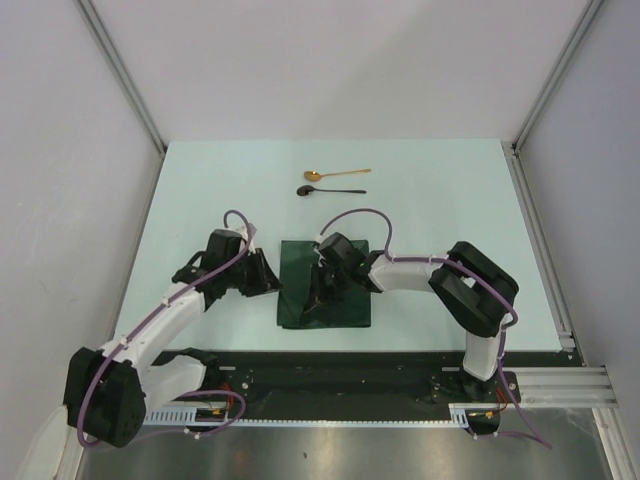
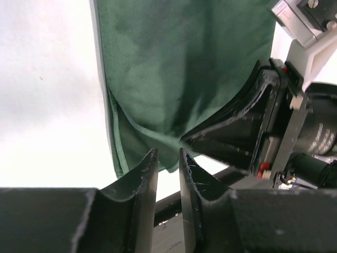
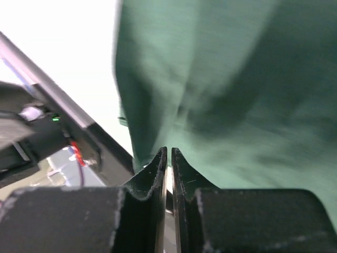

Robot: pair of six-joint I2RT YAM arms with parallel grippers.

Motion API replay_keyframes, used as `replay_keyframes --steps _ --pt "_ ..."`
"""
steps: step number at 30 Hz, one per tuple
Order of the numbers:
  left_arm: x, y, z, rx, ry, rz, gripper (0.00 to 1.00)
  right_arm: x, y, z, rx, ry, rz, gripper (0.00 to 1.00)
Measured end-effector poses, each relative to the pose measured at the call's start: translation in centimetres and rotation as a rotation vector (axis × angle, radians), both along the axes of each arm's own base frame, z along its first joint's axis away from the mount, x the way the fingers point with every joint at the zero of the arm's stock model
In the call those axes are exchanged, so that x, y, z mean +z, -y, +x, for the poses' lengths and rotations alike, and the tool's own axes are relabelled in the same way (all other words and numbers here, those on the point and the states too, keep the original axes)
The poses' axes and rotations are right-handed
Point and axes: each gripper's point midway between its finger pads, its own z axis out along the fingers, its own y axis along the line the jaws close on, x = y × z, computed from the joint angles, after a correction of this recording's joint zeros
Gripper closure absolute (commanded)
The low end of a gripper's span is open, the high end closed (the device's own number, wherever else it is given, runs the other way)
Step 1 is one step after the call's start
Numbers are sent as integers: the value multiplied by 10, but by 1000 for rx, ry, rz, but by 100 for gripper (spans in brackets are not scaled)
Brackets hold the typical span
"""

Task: Fold the napkin into a case and place the utensils inside
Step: Fold the rectangle-folded napkin at the center of the board, then smooth out the square-folded napkin at the center of the board.

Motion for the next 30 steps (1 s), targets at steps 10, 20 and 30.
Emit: replay_keyframes --steps 10,20,30 --pt "13 -1 10 16 35 9 74 28 -22 -5 32 7 127 76" --pt "-42 18 -19 -85 -173 35 92 40 87 -7 -152 37 101 81" --pt "-71 5 -39 -66 -240 86 93 -1 134 -16 -259 -44 36 85"
